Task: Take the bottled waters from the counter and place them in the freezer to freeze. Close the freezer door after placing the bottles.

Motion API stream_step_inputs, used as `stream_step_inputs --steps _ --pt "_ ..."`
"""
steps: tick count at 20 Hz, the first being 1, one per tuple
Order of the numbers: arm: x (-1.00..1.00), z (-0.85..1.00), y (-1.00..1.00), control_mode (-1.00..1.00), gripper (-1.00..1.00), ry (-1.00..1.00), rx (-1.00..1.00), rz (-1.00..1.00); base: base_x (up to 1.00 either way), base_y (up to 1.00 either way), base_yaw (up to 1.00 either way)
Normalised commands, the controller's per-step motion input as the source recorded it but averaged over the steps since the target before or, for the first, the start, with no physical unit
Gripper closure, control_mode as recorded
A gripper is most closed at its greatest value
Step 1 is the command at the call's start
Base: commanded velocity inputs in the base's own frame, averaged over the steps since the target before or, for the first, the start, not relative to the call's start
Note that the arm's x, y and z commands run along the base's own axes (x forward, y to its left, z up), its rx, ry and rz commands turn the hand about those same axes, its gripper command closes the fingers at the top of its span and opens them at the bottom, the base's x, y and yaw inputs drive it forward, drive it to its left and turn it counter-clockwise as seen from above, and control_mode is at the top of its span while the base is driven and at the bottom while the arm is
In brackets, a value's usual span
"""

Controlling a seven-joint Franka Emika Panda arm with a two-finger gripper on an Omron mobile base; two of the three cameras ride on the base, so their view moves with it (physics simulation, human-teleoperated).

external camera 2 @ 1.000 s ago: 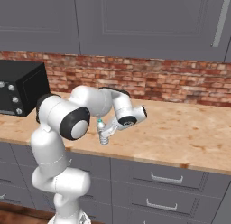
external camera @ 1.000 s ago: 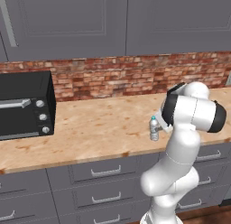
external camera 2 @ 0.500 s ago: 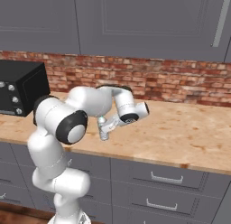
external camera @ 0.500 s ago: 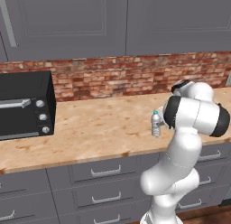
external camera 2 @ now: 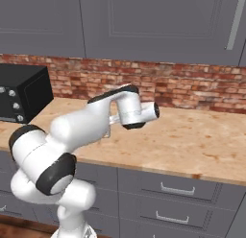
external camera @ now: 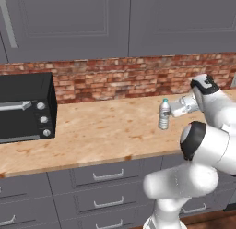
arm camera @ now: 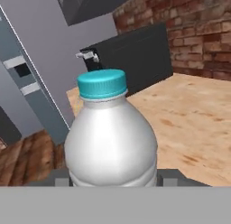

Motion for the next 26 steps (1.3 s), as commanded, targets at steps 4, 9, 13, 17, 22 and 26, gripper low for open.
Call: stream_step_inputs --steps 4,9,13,17,22,26 --pt "-0.68 0.62 0.50 -1.00 1.00 0.01 0.00 -0.43 0.00 0.00 0.00" --pt "-0.45 0.38 0.39 -1.00 1.00 0.12 -0.05 -0.51 0.00 0.00 0.00" --pt "-0.23 0.08 0.25 -1.00 1.00 0.13 -0.10 -0.60 0.00 0.00 0.00" --pt "-0.06 0.02 0.03 -1.00 1.00 0.09 -0.18 -0.67 0.00 0.00 0.00" --pt "-0.05 0.35 0.00 -1.00 1.00 0.05 -0.26 -0.49 0.00 0.00 0.00" --pt "-0.19 0.28 0.09 -1.00 1.00 0.07 -0.29 -0.16 0.00 0.00 0.00"
